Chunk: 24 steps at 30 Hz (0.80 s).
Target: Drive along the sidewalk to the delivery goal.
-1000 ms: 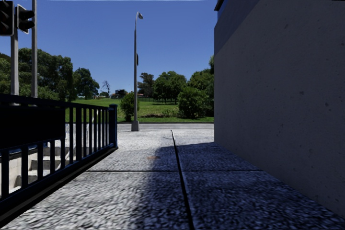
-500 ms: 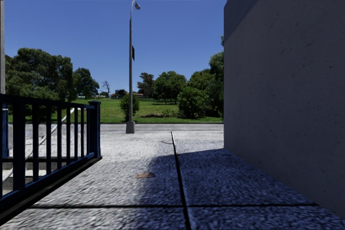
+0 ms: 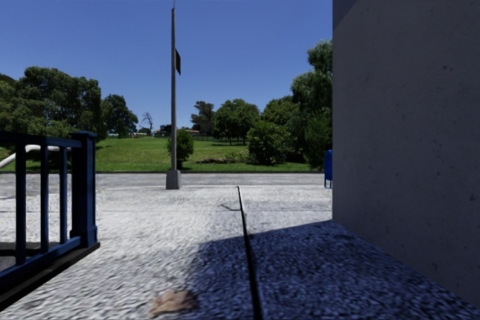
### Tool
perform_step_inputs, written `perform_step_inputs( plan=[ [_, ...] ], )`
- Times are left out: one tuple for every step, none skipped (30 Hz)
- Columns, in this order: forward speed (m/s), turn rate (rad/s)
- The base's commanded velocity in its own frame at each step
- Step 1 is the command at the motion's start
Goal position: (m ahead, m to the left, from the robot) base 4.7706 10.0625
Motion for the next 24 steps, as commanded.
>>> perform_step_inputs(
  plan=[
    [2.0,0.0],
    [2.0,0.0],
    [2.0,0.0],
    [2.0,0.0],
    [2.0,0.0],
    [2.0,0.0],
    [2.0,0.0],
    [2.0,0.0],
    [2.0,0.0],
    [2.0,0.0],
    [2.0,0.0],
    [2.0,0.0],
    [2.0,0.0],
    [2.0,0.0],
    [2.0,0.0],
    [2.0,0.0],
    [2.0,0.0],
    [2.0,0.0],
    [2.0,0.01],
    [2.0,0.01],
    [2.0,0.13],
    [1.98,0.29],
    [1.66,0.39],
    [1.38,0.45]
  ],
)
